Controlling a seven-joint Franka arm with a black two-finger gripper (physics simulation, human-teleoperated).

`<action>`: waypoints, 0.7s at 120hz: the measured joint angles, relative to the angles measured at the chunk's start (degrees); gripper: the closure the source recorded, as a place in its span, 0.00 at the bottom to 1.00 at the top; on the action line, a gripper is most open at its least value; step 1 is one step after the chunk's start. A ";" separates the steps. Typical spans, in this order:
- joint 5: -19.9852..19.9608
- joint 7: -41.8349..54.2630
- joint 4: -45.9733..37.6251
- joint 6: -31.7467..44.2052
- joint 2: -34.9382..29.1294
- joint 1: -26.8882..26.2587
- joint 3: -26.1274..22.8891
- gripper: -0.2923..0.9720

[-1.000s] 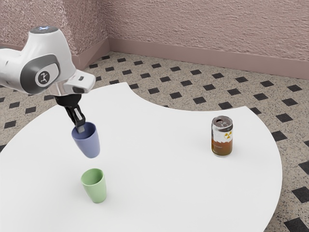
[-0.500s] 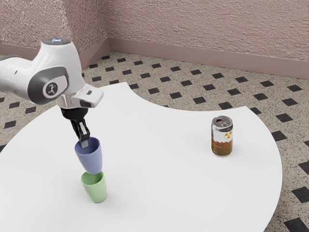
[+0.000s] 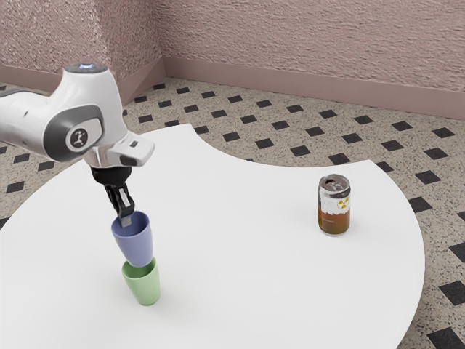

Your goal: Place the left cup onto the right cup

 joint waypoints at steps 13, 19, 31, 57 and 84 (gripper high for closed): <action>-0.01 -0.02 -0.17 0.09 0.31 0.42 0.00 0.85; -0.01 -0.03 -0.23 0.13 0.46 0.52 0.00 0.85; -0.01 -0.04 -0.70 0.45 0.68 0.67 0.00 0.85; -0.01 -0.07 -0.96 1.11 1.05 0.69 -0.01 0.85; 0.00 -0.10 -0.97 1.36 1.17 0.70 -0.07 0.85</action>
